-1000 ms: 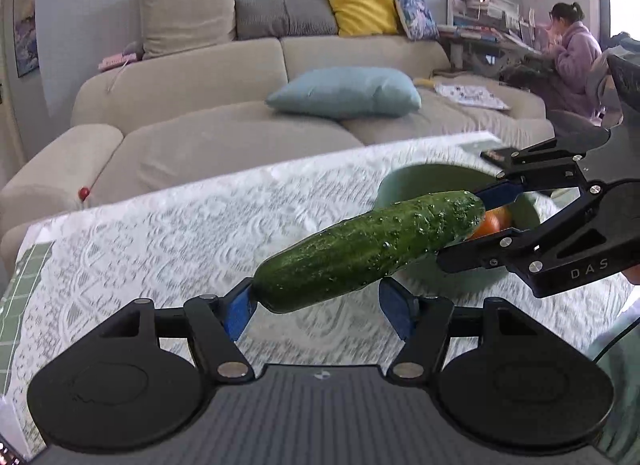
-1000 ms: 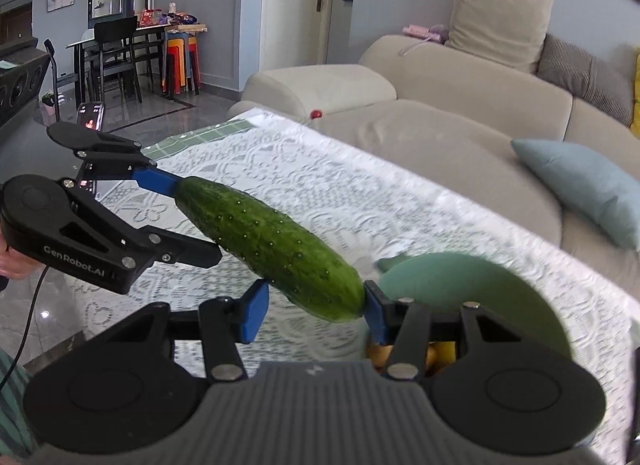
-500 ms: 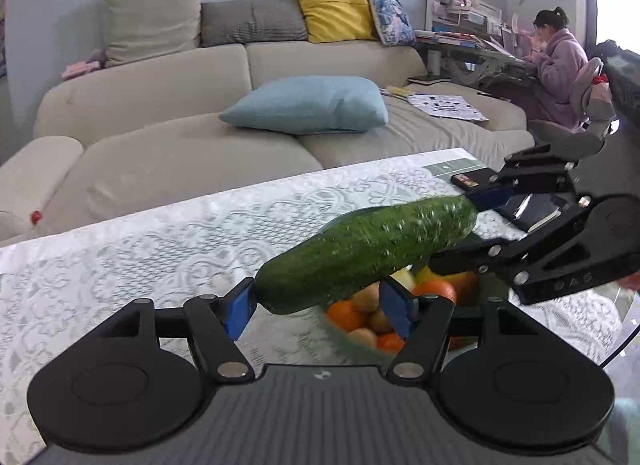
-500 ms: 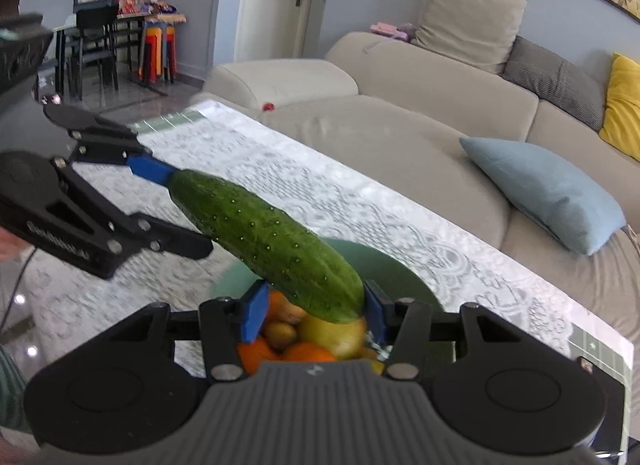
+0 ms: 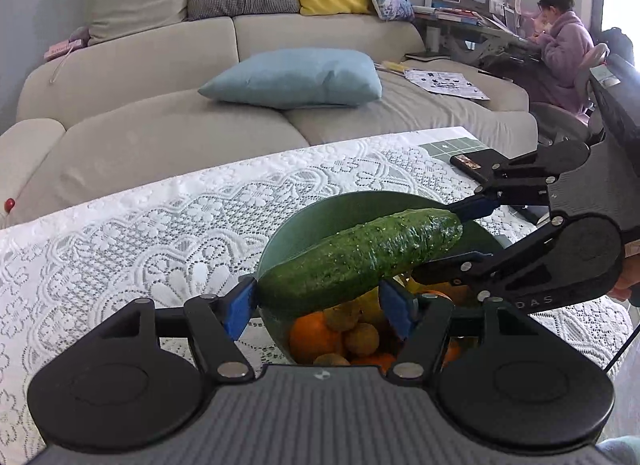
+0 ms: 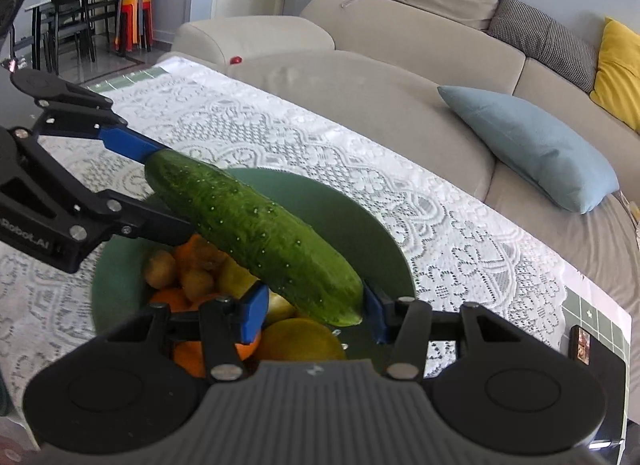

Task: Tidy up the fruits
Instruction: 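Carry the cucumber with both tools over the colander and lower it onto the fruit, then open both tools to release the cucumber and pull back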

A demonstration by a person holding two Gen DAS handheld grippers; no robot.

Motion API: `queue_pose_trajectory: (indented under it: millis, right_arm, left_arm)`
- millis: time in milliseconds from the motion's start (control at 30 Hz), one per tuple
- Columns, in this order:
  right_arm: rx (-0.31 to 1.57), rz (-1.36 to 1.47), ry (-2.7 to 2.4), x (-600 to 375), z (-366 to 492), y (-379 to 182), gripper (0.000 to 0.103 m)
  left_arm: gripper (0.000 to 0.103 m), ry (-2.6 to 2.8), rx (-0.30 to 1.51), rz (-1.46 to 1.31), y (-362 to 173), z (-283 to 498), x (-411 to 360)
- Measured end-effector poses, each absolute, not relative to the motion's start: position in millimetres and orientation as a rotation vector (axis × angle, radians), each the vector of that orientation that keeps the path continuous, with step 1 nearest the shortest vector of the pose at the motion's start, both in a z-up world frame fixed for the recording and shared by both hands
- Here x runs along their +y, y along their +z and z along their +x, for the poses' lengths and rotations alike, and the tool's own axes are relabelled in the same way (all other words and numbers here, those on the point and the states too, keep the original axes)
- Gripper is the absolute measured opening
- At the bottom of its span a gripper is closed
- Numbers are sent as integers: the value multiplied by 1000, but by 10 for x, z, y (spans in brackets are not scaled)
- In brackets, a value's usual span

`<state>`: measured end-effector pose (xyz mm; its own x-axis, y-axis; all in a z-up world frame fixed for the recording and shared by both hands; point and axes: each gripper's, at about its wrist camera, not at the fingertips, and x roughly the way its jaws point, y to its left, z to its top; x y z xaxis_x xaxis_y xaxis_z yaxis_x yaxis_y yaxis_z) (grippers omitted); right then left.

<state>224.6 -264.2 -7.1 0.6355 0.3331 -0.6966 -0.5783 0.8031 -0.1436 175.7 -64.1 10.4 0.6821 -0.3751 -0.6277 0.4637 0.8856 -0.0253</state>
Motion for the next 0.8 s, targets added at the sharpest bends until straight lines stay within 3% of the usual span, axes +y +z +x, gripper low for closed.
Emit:
queue_pose_trajectory:
  millis: [133,800]
  right_arm:
    - [734,-403,517,-2634,2335,-171,49]
    - [724,-372,440,-2583,2459,-148,53]
  left_arm:
    - [72,-467,681,154,65,1793,-694]
    - [72,-368,627,130,28,1808,-718]
